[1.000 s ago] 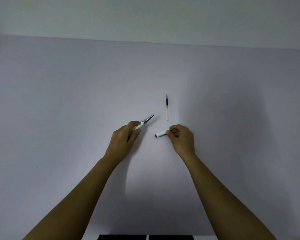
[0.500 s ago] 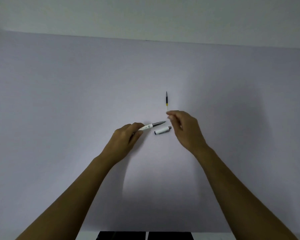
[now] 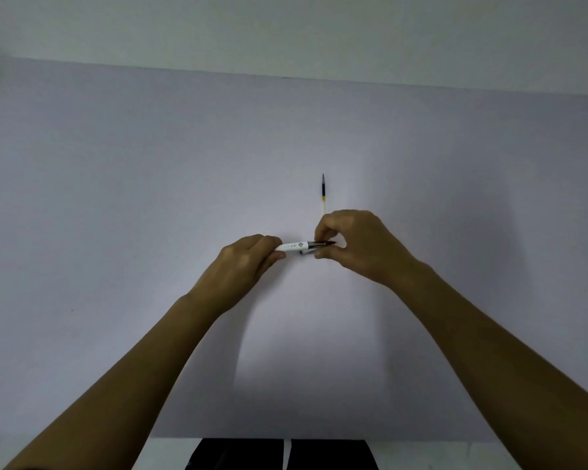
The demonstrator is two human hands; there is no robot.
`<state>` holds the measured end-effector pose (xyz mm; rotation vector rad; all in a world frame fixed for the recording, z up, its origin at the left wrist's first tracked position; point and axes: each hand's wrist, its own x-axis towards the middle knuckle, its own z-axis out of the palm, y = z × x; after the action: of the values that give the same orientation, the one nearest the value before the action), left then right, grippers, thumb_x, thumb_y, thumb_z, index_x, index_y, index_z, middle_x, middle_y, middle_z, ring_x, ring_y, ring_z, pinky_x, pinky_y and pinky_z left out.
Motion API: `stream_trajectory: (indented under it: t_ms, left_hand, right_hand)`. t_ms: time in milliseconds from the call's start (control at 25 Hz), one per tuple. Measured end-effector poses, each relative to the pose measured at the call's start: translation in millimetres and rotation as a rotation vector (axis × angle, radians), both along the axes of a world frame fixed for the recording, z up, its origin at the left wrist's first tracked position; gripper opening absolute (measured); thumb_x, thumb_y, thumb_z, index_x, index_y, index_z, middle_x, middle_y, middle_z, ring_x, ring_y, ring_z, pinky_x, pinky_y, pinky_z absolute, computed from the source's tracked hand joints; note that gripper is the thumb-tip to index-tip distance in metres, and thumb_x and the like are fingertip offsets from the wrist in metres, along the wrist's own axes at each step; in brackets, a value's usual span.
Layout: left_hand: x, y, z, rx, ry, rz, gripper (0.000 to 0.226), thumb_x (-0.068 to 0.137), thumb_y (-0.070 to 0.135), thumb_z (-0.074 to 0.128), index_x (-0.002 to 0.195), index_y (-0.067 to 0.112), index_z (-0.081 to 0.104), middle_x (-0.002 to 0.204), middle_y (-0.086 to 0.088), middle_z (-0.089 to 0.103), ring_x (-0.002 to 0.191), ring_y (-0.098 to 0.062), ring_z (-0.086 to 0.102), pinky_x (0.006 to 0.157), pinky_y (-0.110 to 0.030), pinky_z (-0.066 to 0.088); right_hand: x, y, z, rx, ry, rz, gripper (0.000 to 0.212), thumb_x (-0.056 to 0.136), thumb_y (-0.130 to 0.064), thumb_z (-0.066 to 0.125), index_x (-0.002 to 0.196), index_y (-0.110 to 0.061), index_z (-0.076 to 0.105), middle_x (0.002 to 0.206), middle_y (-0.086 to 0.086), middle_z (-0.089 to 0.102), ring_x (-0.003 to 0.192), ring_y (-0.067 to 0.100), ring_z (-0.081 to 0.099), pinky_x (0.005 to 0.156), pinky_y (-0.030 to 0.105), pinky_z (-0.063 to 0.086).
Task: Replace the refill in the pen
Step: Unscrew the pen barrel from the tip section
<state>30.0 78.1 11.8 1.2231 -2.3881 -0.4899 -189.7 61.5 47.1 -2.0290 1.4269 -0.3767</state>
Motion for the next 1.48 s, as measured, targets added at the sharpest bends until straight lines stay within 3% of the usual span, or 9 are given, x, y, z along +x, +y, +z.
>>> stream_trajectory:
  t_ms: [160,360,480,600,760,960,1080,1280,1480]
  left_hand:
    - [2,2,6,-0.058,0.004,0.025,0.026,0.090,0.022,0.049,0.093,0.000,0.063,0.064,-0.011,0.057,0.053,-0.022,0.045,0.051,-0.024,0.031]
    - [-1,5,10,-0.069,0.014,0.016,0.026,0.089,0.021,0.051,0.093,-0.001,0.064,0.064,-0.012,0.057,0.053,-0.022,0.045,0.051,-0.024,0.031]
    - [0,5,12,-0.086,0.020,0.027,0.024,0.089,0.019,0.052,0.094,-0.001,0.064,0.064,-0.012,0.058,0.053,-0.024,0.048,0.051,-0.024,0.032]
    - [1,6,14,-0.089,0.030,0.025,0.024,0.089,0.019,0.051,0.094,-0.001,0.064,0.063,-0.012,0.056,0.053,-0.024,0.046,0.051,-0.024,0.032]
    - [1,7,15,-0.089,0.041,0.045,0.024,0.090,0.019,0.052,0.096,0.000,0.064,0.064,-0.011,0.057,0.053,-0.022,0.045,0.051,-0.023,0.032]
    - [3,10,17,-0.082,0.034,0.046,0.023,0.089,0.018,0.053,0.097,0.000,0.065,0.062,-0.011,0.055,0.053,-0.022,0.044,0.052,-0.023,0.031]
    - [4,8,21,-0.072,0.047,0.060,0.024,0.089,0.019,0.052,0.098,0.001,0.065,0.063,-0.012,0.056,0.053,-0.023,0.046,0.052,-0.024,0.032]
    - [5,5,24,-0.069,0.058,0.073,0.025,0.090,0.020,0.051,0.098,0.000,0.065,0.063,-0.012,0.055,0.053,-0.024,0.046,0.051,-0.025,0.032]
    - [5,3,24,-0.065,0.061,0.082,0.024,0.091,0.021,0.052,0.098,0.001,0.064,0.063,-0.011,0.054,0.054,-0.023,0.045,0.053,-0.024,0.031]
  right_hand:
    - [1,2,-3,0.034,0.114,0.074,0.024,0.096,-0.030,0.048,0.102,-0.017,0.067,0.086,0.002,0.070,0.071,0.016,0.060,0.063,0.025,0.040]
    - [-1,5,2,0.044,-0.131,0.004,0.012,0.080,-0.022,0.071,0.088,-0.017,0.063,0.082,-0.009,0.061,0.078,-0.002,0.056,0.069,0.015,0.044]
    - [-3,6,1,0.158,-0.169,-0.080,0.018,0.089,-0.035,0.056,0.099,-0.022,0.064,0.081,-0.017,0.063,0.072,-0.009,0.057,0.061,0.009,0.042]
    - [-3,7,-2,0.144,-0.206,-0.107,0.015,0.089,-0.029,0.057,0.087,-0.024,0.071,0.068,-0.019,0.065,0.056,-0.001,0.056,0.052,0.009,0.038]
    - [-2,12,-2,0.103,-0.357,-0.171,0.011,0.076,-0.022,0.075,0.081,-0.028,0.066,0.070,-0.022,0.068,0.073,-0.008,0.064,0.066,0.004,0.044]
    - [3,17,-3,0.124,-0.373,-0.186,0.010,0.087,-0.027,0.062,0.080,-0.025,0.069,0.062,-0.018,0.067,0.058,-0.007,0.062,0.058,0.007,0.043]
    - [5,16,-2,0.090,-0.472,-0.201,0.007,0.080,-0.015,0.072,0.081,-0.021,0.067,0.077,-0.012,0.069,0.069,-0.004,0.065,0.064,0.006,0.046]
    - [7,9,-1,0.189,-0.368,-0.251,0.023,0.090,-0.040,0.055,0.082,-0.022,0.068,0.070,-0.012,0.070,0.066,0.002,0.065,0.066,0.012,0.047]
    - [8,8,0,0.190,-0.559,-0.265,0.014,0.079,-0.016,0.072,0.085,-0.028,0.067,0.081,-0.013,0.070,0.078,0.000,0.066,0.074,0.012,0.051]
